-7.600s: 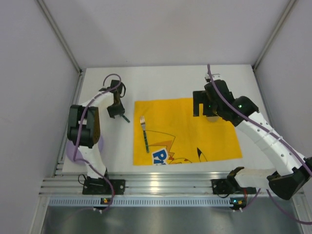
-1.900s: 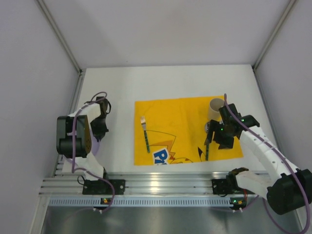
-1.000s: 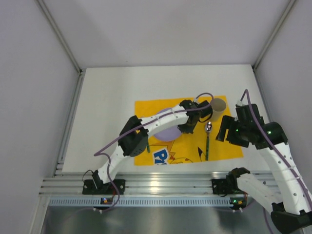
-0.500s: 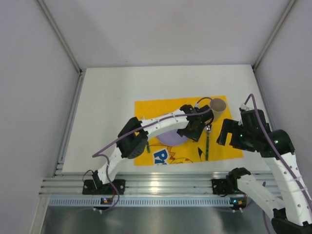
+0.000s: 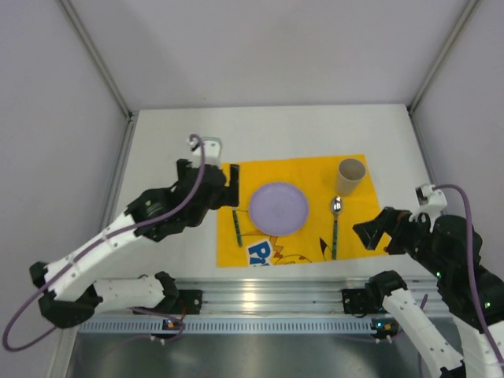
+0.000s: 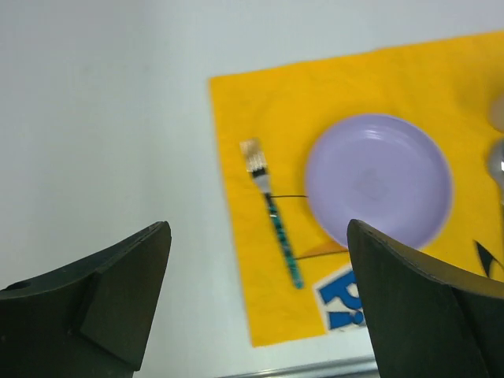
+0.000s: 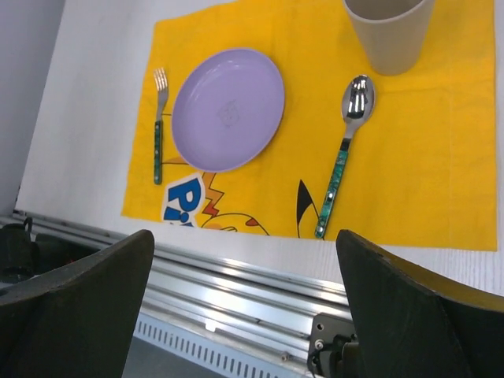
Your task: Set the dinner table for one person
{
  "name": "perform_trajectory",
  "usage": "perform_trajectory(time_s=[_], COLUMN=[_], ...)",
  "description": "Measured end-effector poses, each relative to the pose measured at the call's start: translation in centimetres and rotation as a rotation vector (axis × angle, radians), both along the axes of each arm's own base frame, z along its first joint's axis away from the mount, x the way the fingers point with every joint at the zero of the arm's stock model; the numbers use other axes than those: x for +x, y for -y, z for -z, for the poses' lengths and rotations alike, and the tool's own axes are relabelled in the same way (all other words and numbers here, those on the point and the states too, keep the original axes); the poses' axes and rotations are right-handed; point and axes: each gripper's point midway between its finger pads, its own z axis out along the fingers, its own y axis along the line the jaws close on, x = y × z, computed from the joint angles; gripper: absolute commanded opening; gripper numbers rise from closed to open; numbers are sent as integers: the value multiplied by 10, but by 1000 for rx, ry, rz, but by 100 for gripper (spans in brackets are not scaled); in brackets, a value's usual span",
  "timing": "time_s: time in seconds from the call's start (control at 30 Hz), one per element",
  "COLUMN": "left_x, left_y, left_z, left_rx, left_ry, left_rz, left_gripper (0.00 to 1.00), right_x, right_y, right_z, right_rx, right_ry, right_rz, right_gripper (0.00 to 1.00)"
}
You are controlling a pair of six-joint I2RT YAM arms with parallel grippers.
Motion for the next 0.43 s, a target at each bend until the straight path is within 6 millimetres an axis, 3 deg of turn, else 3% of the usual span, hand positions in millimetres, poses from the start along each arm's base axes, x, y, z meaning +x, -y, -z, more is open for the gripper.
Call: perform_trajectory(time_s=[0.07, 0.2, 0.3, 0.43], left_x=[3, -5, -13, -20], left_y=[-56, -122, -141, -151], left_z=[-5, 2, 3, 1], left_rx=[8, 29, 28, 18], left_ry=[66, 110, 118, 126], left_rz=[-120, -261, -298, -317], left_gripper=[98, 98, 99, 99], right_x=[-9, -20, -19, -15], right_y=[0, -2, -3, -10], right_z=[9, 21, 20, 25], right_rx=[24, 73, 88, 97], right_ry=[23, 34, 30, -2], right_rz=[-5, -9, -2, -31], right_gripper=[100, 100, 100, 100])
